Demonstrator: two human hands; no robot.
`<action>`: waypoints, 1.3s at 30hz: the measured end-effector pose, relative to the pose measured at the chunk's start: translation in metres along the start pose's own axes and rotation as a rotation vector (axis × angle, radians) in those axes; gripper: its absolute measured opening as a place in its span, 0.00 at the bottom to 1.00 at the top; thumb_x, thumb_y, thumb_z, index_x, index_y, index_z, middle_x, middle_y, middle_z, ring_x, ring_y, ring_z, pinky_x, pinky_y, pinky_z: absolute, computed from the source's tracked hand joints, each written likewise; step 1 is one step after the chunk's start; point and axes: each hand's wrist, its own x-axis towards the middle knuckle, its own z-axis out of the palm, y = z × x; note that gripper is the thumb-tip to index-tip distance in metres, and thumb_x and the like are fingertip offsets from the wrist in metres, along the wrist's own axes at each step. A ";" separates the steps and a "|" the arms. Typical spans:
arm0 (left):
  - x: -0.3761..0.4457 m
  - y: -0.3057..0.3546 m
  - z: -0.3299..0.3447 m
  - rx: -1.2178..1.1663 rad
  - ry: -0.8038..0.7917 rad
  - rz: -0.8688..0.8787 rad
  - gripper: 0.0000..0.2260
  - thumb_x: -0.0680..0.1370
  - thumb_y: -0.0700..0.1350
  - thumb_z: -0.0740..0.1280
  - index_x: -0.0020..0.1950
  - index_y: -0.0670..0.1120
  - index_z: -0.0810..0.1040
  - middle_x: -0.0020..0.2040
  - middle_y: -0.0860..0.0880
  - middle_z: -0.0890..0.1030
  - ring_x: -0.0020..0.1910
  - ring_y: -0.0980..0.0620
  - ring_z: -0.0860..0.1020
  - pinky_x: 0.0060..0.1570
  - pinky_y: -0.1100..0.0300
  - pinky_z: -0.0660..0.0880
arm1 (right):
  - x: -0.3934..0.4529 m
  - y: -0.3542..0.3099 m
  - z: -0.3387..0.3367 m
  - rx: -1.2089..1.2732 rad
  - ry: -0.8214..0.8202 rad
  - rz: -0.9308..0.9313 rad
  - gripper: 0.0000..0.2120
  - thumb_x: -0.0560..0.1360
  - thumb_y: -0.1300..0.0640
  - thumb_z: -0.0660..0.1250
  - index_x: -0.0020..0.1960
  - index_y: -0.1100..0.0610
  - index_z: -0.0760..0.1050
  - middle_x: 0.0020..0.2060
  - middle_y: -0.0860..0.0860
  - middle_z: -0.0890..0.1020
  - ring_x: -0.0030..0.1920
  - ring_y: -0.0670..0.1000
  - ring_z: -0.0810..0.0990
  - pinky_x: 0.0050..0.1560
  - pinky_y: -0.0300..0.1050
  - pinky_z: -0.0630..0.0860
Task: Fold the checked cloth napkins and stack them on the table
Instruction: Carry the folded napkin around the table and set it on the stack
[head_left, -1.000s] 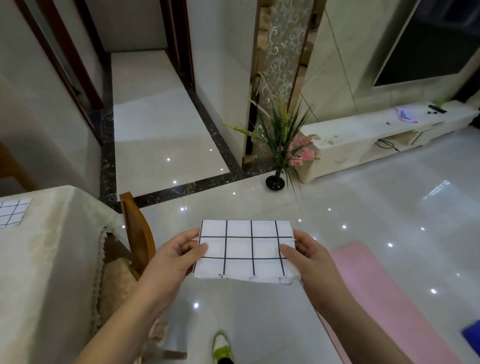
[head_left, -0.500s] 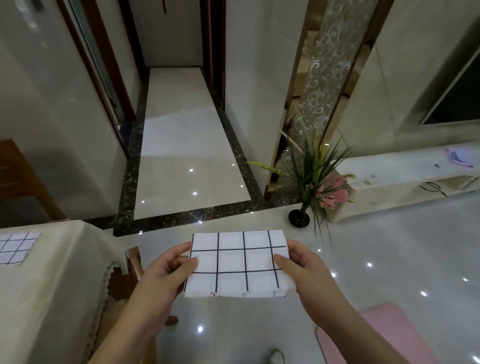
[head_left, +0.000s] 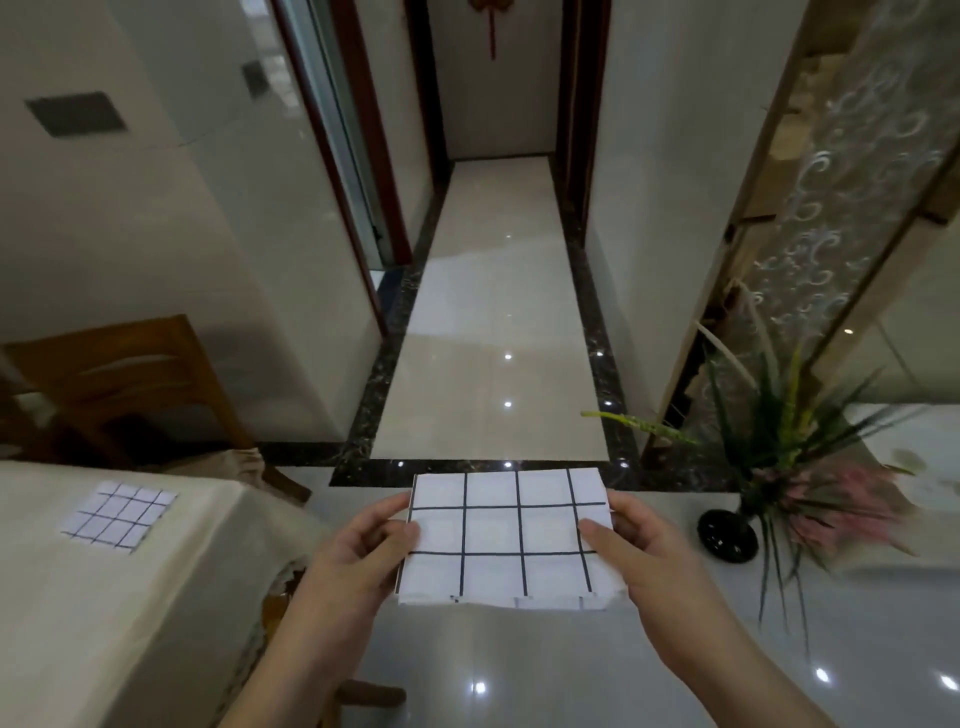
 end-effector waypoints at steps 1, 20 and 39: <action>0.005 0.003 0.001 -0.008 0.030 0.002 0.18 0.71 0.41 0.71 0.62 0.47 0.79 0.54 0.38 0.83 0.51 0.44 0.83 0.45 0.56 0.79 | 0.010 -0.005 0.001 -0.005 -0.026 0.000 0.12 0.77 0.63 0.67 0.57 0.52 0.81 0.49 0.54 0.86 0.50 0.57 0.85 0.54 0.58 0.80; 0.153 0.077 -0.101 -0.120 0.380 0.088 0.11 0.78 0.42 0.68 0.60 0.51 0.79 0.49 0.51 0.86 0.44 0.53 0.84 0.35 0.65 0.77 | 0.230 -0.053 0.173 -0.208 -0.329 -0.005 0.13 0.78 0.62 0.66 0.59 0.51 0.79 0.49 0.50 0.86 0.49 0.53 0.85 0.50 0.52 0.81; 0.256 0.126 -0.243 -0.167 0.705 0.147 0.13 0.78 0.41 0.68 0.62 0.51 0.79 0.51 0.40 0.83 0.49 0.49 0.83 0.46 0.55 0.79 | 0.385 -0.047 0.380 -0.294 -0.701 0.069 0.12 0.78 0.64 0.65 0.58 0.52 0.79 0.48 0.50 0.86 0.46 0.50 0.86 0.38 0.39 0.80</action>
